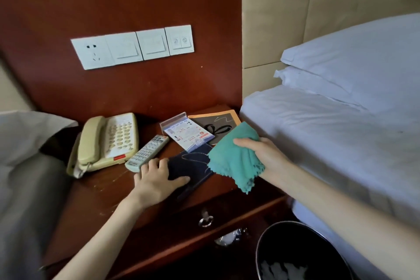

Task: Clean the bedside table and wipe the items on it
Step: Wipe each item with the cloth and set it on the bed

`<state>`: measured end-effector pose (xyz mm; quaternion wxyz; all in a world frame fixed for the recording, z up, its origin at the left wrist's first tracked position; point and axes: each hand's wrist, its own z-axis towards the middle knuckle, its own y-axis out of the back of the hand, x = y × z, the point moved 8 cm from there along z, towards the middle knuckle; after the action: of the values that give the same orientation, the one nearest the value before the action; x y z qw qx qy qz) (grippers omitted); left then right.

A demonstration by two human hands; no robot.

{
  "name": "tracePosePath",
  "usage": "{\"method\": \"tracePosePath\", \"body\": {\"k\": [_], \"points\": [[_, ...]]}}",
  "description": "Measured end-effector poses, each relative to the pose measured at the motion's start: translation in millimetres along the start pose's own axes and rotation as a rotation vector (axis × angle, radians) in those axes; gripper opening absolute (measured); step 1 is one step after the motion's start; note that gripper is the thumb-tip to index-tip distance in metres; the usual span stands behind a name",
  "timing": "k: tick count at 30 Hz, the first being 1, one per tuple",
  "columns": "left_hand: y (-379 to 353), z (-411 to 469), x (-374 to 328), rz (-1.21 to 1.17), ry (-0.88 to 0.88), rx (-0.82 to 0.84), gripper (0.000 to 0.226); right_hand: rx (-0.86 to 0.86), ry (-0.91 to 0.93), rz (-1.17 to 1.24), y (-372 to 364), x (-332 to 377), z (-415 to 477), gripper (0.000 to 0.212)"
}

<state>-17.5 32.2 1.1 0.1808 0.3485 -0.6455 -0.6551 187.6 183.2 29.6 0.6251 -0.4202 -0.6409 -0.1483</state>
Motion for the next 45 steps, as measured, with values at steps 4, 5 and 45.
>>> {"method": "tracePosePath", "body": {"k": [4, 5, 45], "points": [[1.5, 3.7, 11.9, -0.024, 0.016, 0.076, 0.102, -0.112, 0.007, -0.025, -5.0, 3.2, 18.8, 0.016], [4.6, 3.1, 10.3, -0.029, 0.007, 0.078, 0.103, -0.134, 0.011, -0.032, -5.7, 3.7, 23.7, 0.014], [51.0, -62.3, 44.8, -1.249, -0.103, 0.216, 0.026, 0.259, 0.410, -0.924, -143.7, 5.3, 5.1, 0.024]]}}
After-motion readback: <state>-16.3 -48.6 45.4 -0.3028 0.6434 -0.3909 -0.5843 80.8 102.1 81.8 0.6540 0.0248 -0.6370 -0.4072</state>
